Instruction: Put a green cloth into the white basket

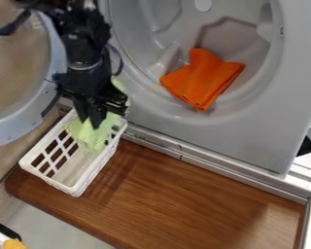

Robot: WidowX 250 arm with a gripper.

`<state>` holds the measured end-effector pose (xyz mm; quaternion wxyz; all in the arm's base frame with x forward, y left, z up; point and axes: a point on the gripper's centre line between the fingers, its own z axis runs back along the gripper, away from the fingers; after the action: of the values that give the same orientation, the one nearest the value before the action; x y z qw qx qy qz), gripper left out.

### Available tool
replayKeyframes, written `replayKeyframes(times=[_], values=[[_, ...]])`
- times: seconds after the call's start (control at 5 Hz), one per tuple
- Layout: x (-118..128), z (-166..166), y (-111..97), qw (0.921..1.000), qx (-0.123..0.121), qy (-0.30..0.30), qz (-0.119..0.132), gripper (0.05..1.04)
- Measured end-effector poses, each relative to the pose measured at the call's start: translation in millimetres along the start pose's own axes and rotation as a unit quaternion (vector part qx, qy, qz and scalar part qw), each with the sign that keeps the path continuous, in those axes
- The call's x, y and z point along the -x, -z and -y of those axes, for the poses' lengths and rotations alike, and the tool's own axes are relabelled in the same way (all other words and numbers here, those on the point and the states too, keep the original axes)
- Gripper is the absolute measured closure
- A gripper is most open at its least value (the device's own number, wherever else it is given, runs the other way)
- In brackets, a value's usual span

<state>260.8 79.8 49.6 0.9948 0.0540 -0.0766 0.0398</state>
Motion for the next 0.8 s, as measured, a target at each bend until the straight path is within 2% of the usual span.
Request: replayKeyframes(times=[0.4, 0.6, 0.8], values=[[2.9, -24.0, 27.2, 0.9994, -0.002, -0.017, -0.029, 0.954], [2.2, -25.8, 28.7, 0.9994, 0.001, -0.013, -0.033, 0.752], [3.5, -25.6, 27.9, 0.9990, 0.002, -0.020, -0.040, 0.446]])
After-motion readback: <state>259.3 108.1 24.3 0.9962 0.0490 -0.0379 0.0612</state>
